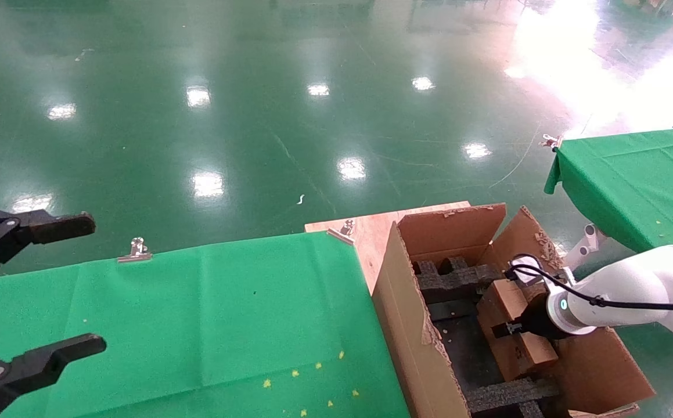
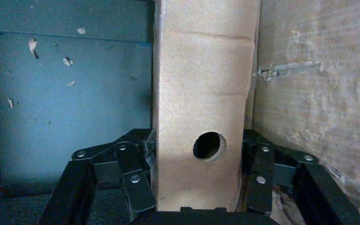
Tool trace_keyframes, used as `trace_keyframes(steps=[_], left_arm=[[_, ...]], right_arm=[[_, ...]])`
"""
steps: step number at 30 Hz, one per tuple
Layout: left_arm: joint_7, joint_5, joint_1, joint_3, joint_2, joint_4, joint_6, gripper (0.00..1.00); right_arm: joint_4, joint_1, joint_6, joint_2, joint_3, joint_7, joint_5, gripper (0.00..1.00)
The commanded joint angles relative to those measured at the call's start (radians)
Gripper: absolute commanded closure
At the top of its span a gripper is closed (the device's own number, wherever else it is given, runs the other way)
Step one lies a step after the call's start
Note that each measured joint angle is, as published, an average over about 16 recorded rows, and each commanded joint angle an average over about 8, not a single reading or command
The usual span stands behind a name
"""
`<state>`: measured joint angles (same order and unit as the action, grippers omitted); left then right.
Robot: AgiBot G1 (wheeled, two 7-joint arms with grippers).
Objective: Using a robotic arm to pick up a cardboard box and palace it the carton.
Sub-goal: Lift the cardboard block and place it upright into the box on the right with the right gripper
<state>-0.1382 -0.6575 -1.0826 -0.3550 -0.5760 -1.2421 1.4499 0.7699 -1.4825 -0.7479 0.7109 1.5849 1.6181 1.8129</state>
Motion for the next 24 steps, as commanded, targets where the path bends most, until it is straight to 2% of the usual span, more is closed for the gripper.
trace_keyframes(steps=[1,24], left_arm=[[0.000,0.000,0.000,0.000,0.000,0.000,0.000,0.00],[0.000,0.000,0.000,0.000,0.000,0.000,0.000,0.00]], right_arm=[[0.003,-0.001,-0.001,-0.002,0.000,0.002,0.000,0.00],[0.060,-0.063,-0.025,-0.029,-0.017,0.005,0.000,0.00]])
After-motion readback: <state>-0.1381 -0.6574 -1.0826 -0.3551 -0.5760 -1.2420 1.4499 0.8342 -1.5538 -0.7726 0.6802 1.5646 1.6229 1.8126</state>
